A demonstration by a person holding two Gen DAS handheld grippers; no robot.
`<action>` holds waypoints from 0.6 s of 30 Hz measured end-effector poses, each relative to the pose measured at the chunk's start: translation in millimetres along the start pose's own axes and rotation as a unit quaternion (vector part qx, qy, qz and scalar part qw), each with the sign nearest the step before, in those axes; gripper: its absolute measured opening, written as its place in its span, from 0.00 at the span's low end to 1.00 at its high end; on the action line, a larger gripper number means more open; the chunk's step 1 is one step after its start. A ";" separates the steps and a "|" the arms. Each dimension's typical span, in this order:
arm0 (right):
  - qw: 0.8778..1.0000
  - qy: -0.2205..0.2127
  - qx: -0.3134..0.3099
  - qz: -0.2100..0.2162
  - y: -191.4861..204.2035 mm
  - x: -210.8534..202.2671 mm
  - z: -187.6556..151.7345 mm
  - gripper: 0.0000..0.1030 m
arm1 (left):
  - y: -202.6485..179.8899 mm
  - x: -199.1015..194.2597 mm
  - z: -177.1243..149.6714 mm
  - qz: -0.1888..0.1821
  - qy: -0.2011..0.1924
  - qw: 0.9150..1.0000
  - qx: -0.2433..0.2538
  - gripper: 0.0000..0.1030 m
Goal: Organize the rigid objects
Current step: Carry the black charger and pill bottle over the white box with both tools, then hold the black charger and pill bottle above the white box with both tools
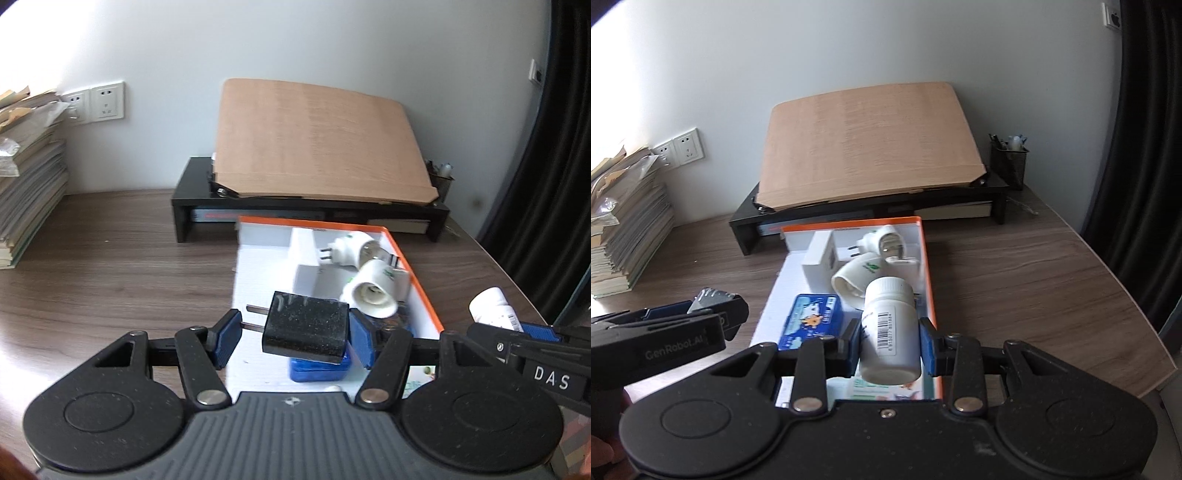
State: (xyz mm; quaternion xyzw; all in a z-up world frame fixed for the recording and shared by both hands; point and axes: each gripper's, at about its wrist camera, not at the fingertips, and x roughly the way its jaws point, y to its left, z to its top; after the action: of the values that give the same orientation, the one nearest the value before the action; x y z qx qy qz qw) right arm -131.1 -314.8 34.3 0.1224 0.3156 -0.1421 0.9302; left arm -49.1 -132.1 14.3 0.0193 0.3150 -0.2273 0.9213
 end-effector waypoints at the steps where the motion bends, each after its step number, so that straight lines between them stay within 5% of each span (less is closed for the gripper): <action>1: 1.000 0.001 0.001 0.000 -2.5 -0.4 -0.6 0.39 | -3.8 0.8 -0.7 -0.001 0.001 1.000 0.001 0.61; 18: 1.000 0.003 -0.004 0.010 -4.7 -4.9 -3.8 0.39 | -21.1 -1.3 -5.6 -0.012 0.004 1.000 0.011 0.61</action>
State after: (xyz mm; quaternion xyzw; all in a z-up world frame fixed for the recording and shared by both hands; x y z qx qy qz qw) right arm -138.5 -317.1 33.7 0.1222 0.3173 -0.1309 0.9313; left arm -62.3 -149.5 12.9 0.0266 0.3166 -0.2412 0.9170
